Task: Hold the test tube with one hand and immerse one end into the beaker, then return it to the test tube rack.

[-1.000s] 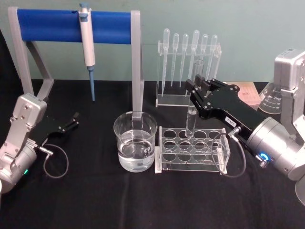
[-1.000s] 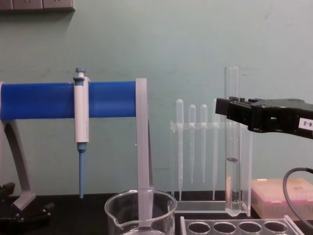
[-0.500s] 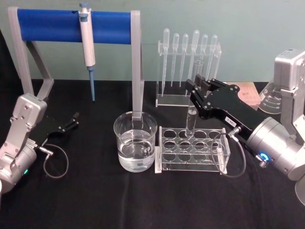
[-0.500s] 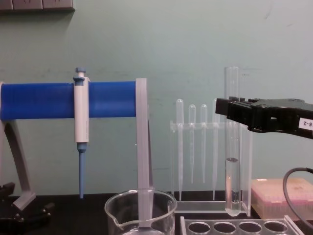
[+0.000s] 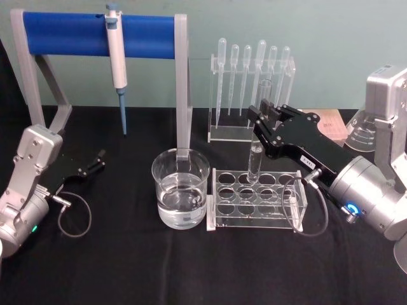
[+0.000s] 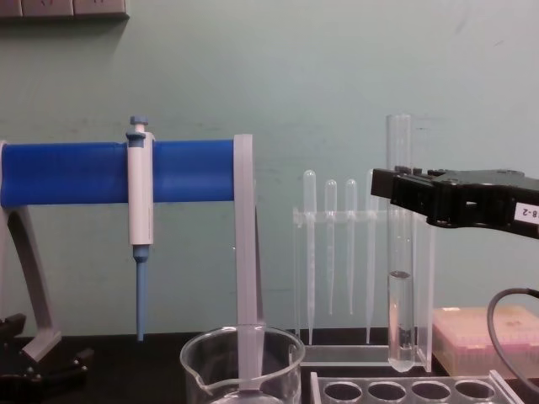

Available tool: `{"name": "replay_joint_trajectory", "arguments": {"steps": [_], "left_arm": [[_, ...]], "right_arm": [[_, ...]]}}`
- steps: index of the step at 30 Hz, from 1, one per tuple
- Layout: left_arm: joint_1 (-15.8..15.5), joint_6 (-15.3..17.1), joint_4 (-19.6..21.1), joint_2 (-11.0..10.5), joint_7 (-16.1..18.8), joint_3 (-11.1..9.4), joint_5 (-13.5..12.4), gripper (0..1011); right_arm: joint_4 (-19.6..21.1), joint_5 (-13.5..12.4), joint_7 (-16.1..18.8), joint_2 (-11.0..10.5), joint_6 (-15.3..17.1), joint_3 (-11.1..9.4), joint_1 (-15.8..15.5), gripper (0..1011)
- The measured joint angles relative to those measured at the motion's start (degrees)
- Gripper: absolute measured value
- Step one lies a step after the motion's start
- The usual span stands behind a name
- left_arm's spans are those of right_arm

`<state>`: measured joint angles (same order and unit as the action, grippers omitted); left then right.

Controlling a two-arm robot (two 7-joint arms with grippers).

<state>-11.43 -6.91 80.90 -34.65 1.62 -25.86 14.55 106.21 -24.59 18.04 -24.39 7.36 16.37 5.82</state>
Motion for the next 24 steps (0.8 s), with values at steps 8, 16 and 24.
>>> {"name": "replay_joint_trajectory", "arguments": {"steps": [8, 16, 24], "left_arm": [[0.0, 0.0, 0.0, 0.0, 0.0, 0.0, 0.0, 1000], [0.0, 0.0, 0.0, 0.0, 0.0, 0.0, 0.0, 1000], [0.0, 0.0, 0.0, 0.0, 0.0, 0.0, 0.0, 1000]], "right_arm": [[0.0, 0.0, 0.0, 0.0, 0.0, 0.0, 0.0, 226], [0.0, 0.0, 0.0, 0.0, 0.0, 0.0, 0.0, 226], [0.51, 0.0, -0.07, 0.07, 0.04, 0.26, 0.35, 226]]}}
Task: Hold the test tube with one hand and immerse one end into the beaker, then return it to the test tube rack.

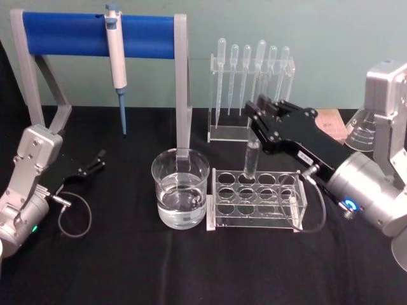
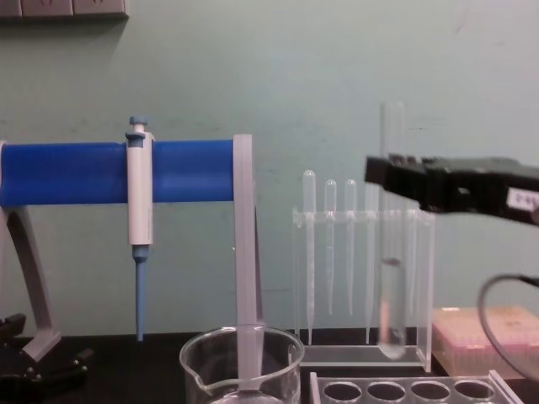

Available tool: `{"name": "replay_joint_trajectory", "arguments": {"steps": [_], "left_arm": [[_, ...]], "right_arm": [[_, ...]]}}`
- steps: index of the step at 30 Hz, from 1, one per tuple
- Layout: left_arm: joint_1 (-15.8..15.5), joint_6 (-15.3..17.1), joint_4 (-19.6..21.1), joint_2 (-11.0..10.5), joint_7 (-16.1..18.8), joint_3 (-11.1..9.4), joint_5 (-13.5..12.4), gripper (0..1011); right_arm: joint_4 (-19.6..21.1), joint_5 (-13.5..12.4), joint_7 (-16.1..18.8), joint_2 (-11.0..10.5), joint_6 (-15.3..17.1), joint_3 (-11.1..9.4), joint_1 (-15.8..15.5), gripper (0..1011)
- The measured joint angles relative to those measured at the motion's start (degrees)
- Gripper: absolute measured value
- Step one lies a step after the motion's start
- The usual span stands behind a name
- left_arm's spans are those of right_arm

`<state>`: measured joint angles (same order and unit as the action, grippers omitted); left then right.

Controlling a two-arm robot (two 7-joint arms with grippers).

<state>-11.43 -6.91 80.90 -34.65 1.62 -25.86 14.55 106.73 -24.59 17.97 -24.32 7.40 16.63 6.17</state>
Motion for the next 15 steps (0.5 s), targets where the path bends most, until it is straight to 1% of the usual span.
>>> {"name": "replay_joint_trajectory", "arguments": {"steps": [2, 3, 5, 6, 7, 8, 9, 12, 13, 15], "left_arm": [[0.0, 0.0, 0.0, 0.0, 0.0, 0.0, 0.0, 1000], [0.0, 0.0, 0.0, 0.0, 0.0, 0.0, 0.0, 1000], [0.0, 0.0, 0.0, 0.0, 0.0, 0.0, 0.0, 1000], [0.0, 0.0, 0.0, 0.0, 0.0, 0.0, 0.0, 1000], [0.0, 0.0, 0.0, 0.0, 0.0, 0.0, 0.0, 1000], [0.0, 0.0, 0.0, 0.0, 0.0, 0.0, 0.0, 1000], [0.0, 0.0, 0.0, 0.0, 0.0, 0.0, 0.0, 1000], [0.0, 0.0, 0.0, 0.0, 0.0, 0.0, 0.0, 1000], [0.0, 0.0, 0.0, 0.0, 0.0, 0.0, 0.0, 1000], [0.0, 0.0, 0.0, 0.0, 0.0, 0.0, 0.0, 1000]], "right_arm": [[0.28, 0.12, -0.11, 0.56, 0.2, 0.84, 1.21, 226], [0.28, 0.12, -0.11, 0.56, 0.2, 0.84, 1.21, 226], [0.29, 0.33, -0.05, 1.27, 0.54, 1.82, 2.71, 226], [0.29, 0.33, -0.05, 1.27, 0.54, 1.82, 2.71, 226], [-0.18, 0.53, 0.16, 2.13, 0.89, 3.08, 4.43, 226], [-0.47, 0.6, 0.24, 2.47, 0.99, 3.51, 5.06, 226], [-1.21, 0.84, 0.47, 3.19, 1.15, 4.49, 6.38, 226], [-2.74, 1.37, 0.71, 4.41, 1.18, 6.12, 8.29, 226], [-3.96, 1.77, 0.91, 5.21, 1.17, 7.12, 9.37, 226], [-5.35, 2.09, 1.06, 6.06, 1.06, 8.09, 10.37, 226]]}}
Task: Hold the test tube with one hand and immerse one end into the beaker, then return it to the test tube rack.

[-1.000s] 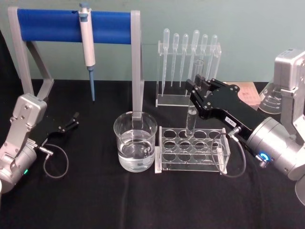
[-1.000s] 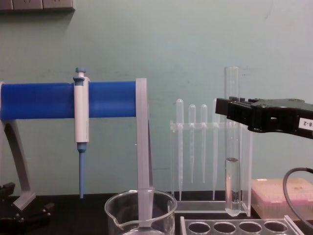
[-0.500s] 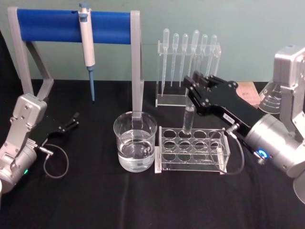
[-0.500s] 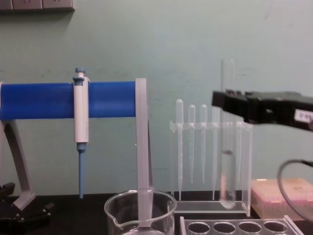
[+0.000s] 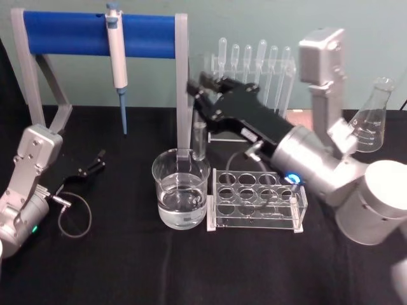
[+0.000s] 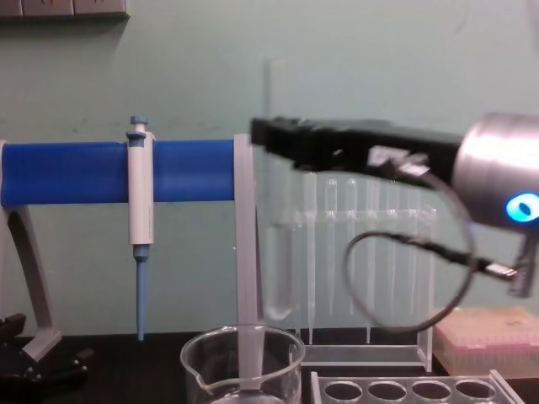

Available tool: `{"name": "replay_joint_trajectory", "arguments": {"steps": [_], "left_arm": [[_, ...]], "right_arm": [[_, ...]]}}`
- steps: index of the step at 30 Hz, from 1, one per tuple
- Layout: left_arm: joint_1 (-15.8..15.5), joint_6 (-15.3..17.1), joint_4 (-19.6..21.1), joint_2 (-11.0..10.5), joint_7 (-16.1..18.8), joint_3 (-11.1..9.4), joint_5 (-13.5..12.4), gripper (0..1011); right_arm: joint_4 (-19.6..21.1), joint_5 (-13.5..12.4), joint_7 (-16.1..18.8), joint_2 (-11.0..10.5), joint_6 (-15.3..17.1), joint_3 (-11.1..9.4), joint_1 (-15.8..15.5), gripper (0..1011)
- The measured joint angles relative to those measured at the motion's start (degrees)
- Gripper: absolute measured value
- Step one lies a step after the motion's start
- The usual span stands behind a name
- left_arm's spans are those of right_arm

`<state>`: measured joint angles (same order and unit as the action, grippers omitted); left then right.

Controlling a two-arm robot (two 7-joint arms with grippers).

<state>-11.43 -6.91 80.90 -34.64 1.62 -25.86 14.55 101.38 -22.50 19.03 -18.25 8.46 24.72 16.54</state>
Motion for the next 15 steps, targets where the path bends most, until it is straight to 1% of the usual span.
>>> {"name": "replay_joint_trajectory", "arguments": {"steps": [2, 3, 4, 5, 6, 7, 9, 10, 13, 14, 15], "left_arm": [[0.0, 0.0, 0.0, 0.0, 0.0, 0.0, 0.0, 1000], [0.0, 0.0, 0.0, 0.0, 0.0, 0.0, 0.0, 1000], [0.0, 0.0, 0.0, 0.0, 0.0, 0.0, 0.0, 1000], [0.0, 0.0, 0.0, 0.0, 0.0, 0.0, 0.0, 1000], [0.0, 0.0, 0.0, 0.0, 0.0, 0.0, 0.0, 1000], [0.0, 0.0, 0.0, 0.0, 0.0, 0.0, 0.0, 1000], [0.0, 0.0, 0.0, 0.0, 0.0, 0.0, 0.0, 1000], [0.0, 0.0, 0.0, 0.0, 0.0, 0.0, 0.0, 1000], [0.0, 0.0, 0.0, 0.0, 0.0, 0.0, 0.0, 1000], [0.0, 0.0, 0.0, 0.0, 0.0, 0.0, 0.0, 1000], [0.0, 0.0, 0.0, 0.0, 0.0, 0.0, 0.0, 1000]], "right_arm": [[-2.16, 0.6, 0.21, 1.14, -0.44, 1.28, 1.21, 226], [-3.62, 1.32, 0.23, 1.78, -0.95, 2.07, 1.8, 226], [-3.62, 1.32, 0.23, 1.78, -0.95, 2.07, 1.8, 226], [-5.16, 2.02, 0.24, 2.38, -1.55, 2.72, 2.27, 226], [-5.8, 2.23, 0.26, 2.61, -1.8, 2.94, 2.39, 226], [-7.31, 2.66, 0.38, 3.16, -2.54, 3.39, 2.57, 226], [-8.78, 3.15, 0.5, 3.63, -3.43, 3.78, 2.58, 226], [-10.23, 3.66, 0.59, 4.03, -4.44, 4.04, 2.49, 226], [-12.33, 4.21, 0.82, 4.61, -6.22, 4.27, 2.0, 226], [-13.77, 4.5, 1.02, 5.01, -7.51, 4.32, 1.65, 226], [-14.42, 4.57, 1.14, 5.18, -7.97, 4.31, 1.46, 226]]}}
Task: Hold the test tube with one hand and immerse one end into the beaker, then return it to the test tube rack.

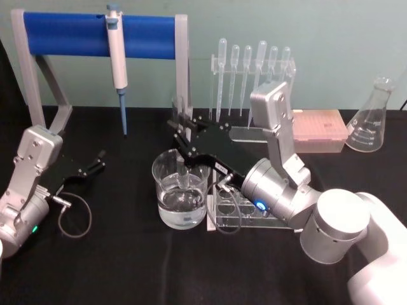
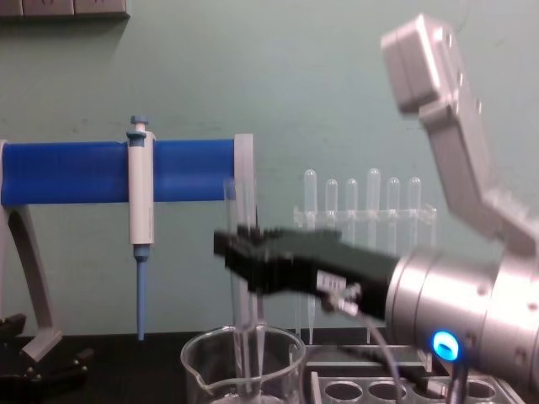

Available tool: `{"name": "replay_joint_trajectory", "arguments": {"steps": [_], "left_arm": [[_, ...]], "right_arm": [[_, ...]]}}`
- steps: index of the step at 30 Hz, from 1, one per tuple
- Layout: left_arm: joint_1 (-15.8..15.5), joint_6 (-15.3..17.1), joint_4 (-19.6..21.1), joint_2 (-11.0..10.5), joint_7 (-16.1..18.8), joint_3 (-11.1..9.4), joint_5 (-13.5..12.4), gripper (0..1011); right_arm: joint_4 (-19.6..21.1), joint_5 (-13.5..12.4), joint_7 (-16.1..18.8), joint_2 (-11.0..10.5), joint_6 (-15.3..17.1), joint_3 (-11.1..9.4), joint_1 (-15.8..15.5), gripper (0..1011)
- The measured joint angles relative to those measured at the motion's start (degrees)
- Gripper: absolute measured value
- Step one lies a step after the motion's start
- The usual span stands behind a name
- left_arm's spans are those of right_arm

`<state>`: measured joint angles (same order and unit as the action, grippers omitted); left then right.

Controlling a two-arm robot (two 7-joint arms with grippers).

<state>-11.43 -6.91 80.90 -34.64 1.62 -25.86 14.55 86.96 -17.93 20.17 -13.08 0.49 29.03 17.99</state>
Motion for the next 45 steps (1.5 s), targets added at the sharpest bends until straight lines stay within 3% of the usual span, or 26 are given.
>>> {"name": "replay_joint_trajectory", "arguments": {"steps": [6, 12, 22, 45], "left_arm": [[0.0, 0.0, 0.0, 0.0, 0.0, 0.0, 0.0, 1000], [0.0, 0.0, 0.0, 0.0, 0.0, 0.0, 0.0, 1000], [0.0, 0.0, 0.0, 0.0, 0.0, 0.0, -0.01, 1000], [0.0, 0.0, 0.0, 0.0, 0.0, 0.0, 0.0, 1000]], "right_arm": [[-3.83, 0.82, 0.65, 1.14, -3.32, -0.17, -1.33, 226], [-5.05, 1.7, 1.13, 1.68, -4.55, -0.48, -2.23, 226], [-5.03, 3.14, 1.55, 2.0, -4.53, -0.64, -2.59, 226], [-4.96, 2.87, 1.5, 1.93, -4.4, -0.62, -2.53, 226]]}}
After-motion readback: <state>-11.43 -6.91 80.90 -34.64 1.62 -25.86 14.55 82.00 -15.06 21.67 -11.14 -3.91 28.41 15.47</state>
